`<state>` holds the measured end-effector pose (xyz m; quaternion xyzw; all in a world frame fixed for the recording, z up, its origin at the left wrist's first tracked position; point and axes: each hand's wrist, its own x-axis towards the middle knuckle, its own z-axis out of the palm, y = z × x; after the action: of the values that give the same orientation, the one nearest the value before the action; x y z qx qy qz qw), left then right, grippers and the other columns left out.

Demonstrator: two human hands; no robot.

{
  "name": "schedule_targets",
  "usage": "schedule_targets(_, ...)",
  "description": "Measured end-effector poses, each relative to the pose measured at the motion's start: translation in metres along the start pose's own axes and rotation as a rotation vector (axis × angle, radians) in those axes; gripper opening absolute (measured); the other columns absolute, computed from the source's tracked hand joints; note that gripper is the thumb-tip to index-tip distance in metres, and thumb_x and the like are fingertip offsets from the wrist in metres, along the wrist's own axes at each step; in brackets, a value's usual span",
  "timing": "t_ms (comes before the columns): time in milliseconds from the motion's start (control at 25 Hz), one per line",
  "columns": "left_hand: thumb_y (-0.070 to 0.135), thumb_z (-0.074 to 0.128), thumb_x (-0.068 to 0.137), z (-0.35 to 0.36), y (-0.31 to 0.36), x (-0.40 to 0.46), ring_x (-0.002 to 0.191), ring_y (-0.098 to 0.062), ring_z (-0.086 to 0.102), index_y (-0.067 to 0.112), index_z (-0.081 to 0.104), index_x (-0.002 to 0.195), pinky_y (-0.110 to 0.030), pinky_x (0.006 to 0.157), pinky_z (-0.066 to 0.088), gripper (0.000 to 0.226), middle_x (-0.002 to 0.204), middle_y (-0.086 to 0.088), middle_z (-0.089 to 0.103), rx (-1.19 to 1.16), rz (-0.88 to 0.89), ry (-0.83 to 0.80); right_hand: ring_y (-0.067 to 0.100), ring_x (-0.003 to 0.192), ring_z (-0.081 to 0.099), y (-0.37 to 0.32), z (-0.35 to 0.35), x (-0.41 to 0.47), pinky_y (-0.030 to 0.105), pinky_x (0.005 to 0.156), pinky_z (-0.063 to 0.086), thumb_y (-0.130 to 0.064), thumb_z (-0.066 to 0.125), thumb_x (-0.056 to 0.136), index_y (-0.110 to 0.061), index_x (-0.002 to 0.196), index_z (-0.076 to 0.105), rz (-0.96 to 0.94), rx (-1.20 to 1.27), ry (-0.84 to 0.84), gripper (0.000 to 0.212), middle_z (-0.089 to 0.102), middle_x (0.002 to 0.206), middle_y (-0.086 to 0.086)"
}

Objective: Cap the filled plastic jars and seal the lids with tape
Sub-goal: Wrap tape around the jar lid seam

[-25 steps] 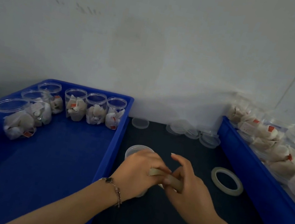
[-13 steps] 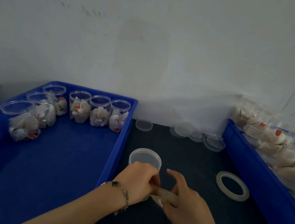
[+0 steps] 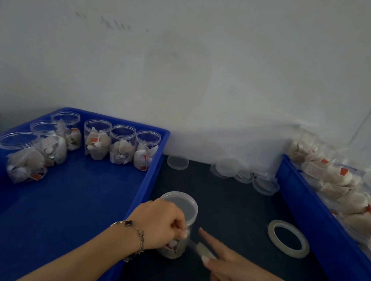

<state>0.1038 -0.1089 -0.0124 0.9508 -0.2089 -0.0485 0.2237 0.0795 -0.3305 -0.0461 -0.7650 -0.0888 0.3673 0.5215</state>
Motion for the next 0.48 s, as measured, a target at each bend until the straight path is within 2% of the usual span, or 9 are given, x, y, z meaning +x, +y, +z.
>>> schedule_targets(80, 0.038, 0.062, 0.087, 0.001, 0.002, 0.0, 0.076, 0.001, 0.056, 0.031, 0.069, 0.086, -0.015, 0.068, 0.041, 0.01, 0.086, 0.014, 0.067, 0.041, 0.017, -0.013, 0.011, 0.061, 0.06, 0.009, 0.0, 0.001, 0.022, 0.057, 0.049, -0.048, 0.06, 0.088, -0.053, 0.143, 0.001, -0.014, 0.019, -0.057, 0.081, 0.065, 0.068, -0.003)
schedule_targets(200, 0.039, 0.062, 0.085, 0.002, 0.004, -0.002, 0.075, 0.0, 0.055, 0.029, 0.072, 0.088, -0.015, 0.067, 0.041, 0.015, 0.088, 0.012, 0.068, 0.099, 0.065, -0.072, 0.015, 0.074, 0.068, 0.017, 0.01, 0.01, 0.022, 0.059, 0.054, -0.032, 0.051, 0.095, -0.059, 0.137, -0.003, -0.02, -0.069, -0.06, 0.074, 0.07, 0.087, -0.001)
schedule_targets(280, 0.041, 0.061, 0.085, 0.004, 0.007, -0.004, 0.078, -0.002, 0.056, 0.027, 0.073, 0.091, -0.02, 0.073, 0.046, 0.019, 0.089, 0.011, 0.069, 0.165, 0.11, -0.135, 0.01, 0.082, 0.068, 0.02, 0.019, 0.017, 0.02, 0.071, 0.054, -0.021, 0.05, 0.096, -0.052, 0.143, 0.005, -0.014, -0.122, -0.021, 0.072, 0.071, 0.09, -0.001)
schedule_targets(320, 0.041, 0.061, 0.085, 0.003, 0.009, -0.005, 0.08, -0.004, 0.058, 0.026, 0.072, 0.092, -0.023, 0.076, 0.048, 0.02, 0.09, 0.01, 0.069, 0.178, 0.117, -0.162, 0.011, 0.08, 0.067, 0.021, 0.021, 0.02, 0.021, 0.072, 0.054, -0.019, 0.05, 0.095, -0.048, 0.143, 0.014, -0.006, -0.137, 0.016, 0.067, 0.07, 0.086, -0.001)
schedule_targets(400, 0.04, 0.06, 0.087, 0.0, 0.011, -0.007, 0.081, -0.004, 0.058, 0.024, 0.07, 0.092, -0.026, 0.078, 0.049, 0.02, 0.09, 0.009, 0.068, 0.177, 0.115, -0.186, 0.017, 0.063, 0.062, 0.021, 0.023, 0.023, 0.024, 0.052, 0.052, -0.02, 0.051, 0.094, -0.044, 0.132, 0.036, 0.003, -0.179, 0.185, 0.047, 0.065, 0.077, 0.0)
schedule_targets(440, 0.039, 0.06, 0.087, -0.002, 0.012, -0.007, 0.079, -0.004, 0.057, 0.023, 0.069, 0.09, -0.026, 0.077, 0.048, 0.018, 0.09, 0.009, 0.067, 0.171, 0.108, -0.192, 0.018, 0.056, 0.058, 0.02, 0.02, 0.025, 0.024, 0.043, 0.047, -0.023, 0.052, 0.092, -0.042, 0.122, 0.044, -0.004, -0.237, 0.326, 0.037, 0.063, 0.078, 0.001)
schedule_targets(480, 0.038, 0.059, 0.088, -0.004, 0.013, -0.006, 0.078, -0.003, 0.056, 0.024, 0.067, 0.089, -0.025, 0.076, 0.047, 0.017, 0.09, 0.009, 0.067, 0.164, 0.101, -0.205, 0.015, 0.051, 0.057, 0.018, 0.017, 0.026, 0.025, 0.039, 0.044, -0.024, 0.053, 0.089, -0.039, 0.112, 0.047, -0.002, -0.342, 0.467, 0.028, 0.061, 0.082, 0.001)
